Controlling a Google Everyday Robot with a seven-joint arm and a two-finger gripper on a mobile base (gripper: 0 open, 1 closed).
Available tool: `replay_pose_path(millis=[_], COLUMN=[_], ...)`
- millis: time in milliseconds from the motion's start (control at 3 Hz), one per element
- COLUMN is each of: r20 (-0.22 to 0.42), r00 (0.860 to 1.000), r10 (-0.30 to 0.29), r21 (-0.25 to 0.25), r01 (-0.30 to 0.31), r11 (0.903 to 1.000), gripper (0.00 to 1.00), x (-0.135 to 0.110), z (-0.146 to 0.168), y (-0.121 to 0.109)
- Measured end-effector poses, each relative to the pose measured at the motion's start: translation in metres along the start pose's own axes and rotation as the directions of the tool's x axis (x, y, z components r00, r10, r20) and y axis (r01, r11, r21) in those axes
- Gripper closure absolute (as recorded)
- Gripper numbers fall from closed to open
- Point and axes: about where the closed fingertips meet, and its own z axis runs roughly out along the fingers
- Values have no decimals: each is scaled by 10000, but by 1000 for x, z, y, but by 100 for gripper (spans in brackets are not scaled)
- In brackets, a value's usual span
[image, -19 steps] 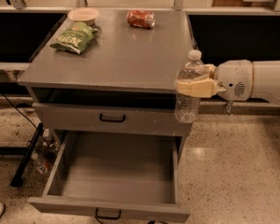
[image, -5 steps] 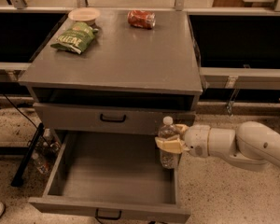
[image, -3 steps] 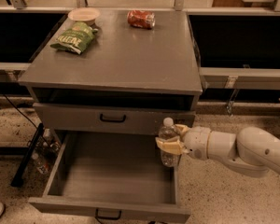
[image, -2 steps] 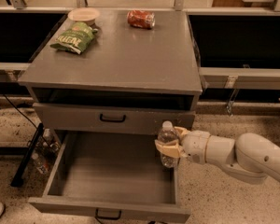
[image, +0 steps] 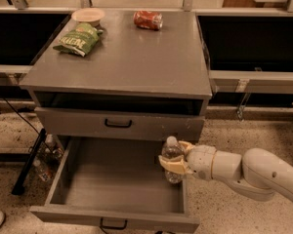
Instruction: Place water bottle into middle drawer
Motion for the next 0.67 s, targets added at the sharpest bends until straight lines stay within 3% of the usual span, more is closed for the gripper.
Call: replay_pose_path(millis=[667], r20=[462], r00=[9974], r10=[562], r21=[-112], r01=[-557], r11=[9984], gripper=[100], x=[33], z=[27], y=[-1])
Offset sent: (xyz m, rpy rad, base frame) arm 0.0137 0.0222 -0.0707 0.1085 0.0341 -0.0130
